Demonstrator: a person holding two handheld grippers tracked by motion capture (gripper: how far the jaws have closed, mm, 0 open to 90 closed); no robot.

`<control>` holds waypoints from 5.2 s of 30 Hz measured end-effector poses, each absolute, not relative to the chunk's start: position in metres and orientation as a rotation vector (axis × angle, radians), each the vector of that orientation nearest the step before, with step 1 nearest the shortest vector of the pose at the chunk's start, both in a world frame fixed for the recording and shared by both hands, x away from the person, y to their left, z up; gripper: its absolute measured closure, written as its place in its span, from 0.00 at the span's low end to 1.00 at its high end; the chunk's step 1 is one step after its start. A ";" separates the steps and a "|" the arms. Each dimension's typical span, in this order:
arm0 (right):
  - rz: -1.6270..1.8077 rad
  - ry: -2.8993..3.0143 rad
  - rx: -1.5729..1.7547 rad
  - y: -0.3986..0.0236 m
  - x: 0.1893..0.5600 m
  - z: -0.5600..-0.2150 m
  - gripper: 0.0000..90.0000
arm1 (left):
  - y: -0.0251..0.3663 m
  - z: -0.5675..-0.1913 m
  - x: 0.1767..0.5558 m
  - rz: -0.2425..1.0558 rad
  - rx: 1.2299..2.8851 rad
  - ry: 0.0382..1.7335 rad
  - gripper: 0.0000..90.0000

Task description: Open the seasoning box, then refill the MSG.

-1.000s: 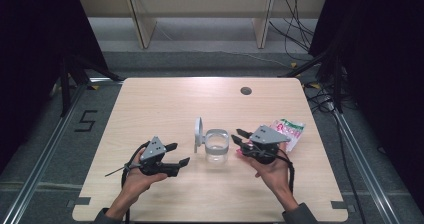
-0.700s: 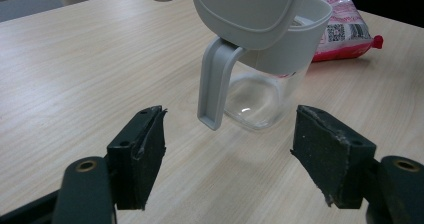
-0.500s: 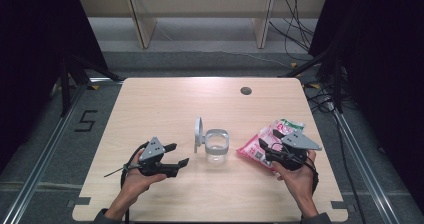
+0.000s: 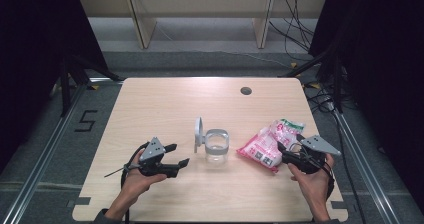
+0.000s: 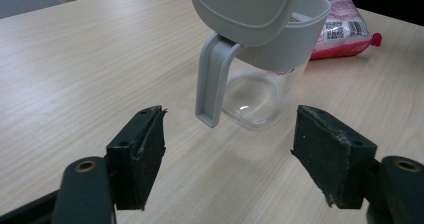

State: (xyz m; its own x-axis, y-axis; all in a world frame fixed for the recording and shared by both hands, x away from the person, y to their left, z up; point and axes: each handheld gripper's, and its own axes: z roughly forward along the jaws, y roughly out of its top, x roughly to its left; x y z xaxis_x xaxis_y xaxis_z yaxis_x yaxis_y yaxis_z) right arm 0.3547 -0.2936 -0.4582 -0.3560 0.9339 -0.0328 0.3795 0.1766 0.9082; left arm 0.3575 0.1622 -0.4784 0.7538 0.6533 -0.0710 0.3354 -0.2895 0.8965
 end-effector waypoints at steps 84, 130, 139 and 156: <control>1.149 1.890 1.594 -0.307 0.411 -0.498 0.45 | 0.154 -0.489 0.360 0.355 1.936 0.739 0.31; 1.302 1.922 1.449 -0.296 0.406 -0.481 1.00 | 0.155 -0.486 0.354 0.357 1.929 0.736 0.32; 1.371 1.937 1.270 -0.289 0.394 -0.461 1.00 | 0.151 -0.486 0.350 0.346 1.935 0.719 0.32; 1.474 1.938 1.110 -0.267 0.377 -0.430 1.00 | 0.134 -0.487 0.338 0.312 1.942 0.678 0.32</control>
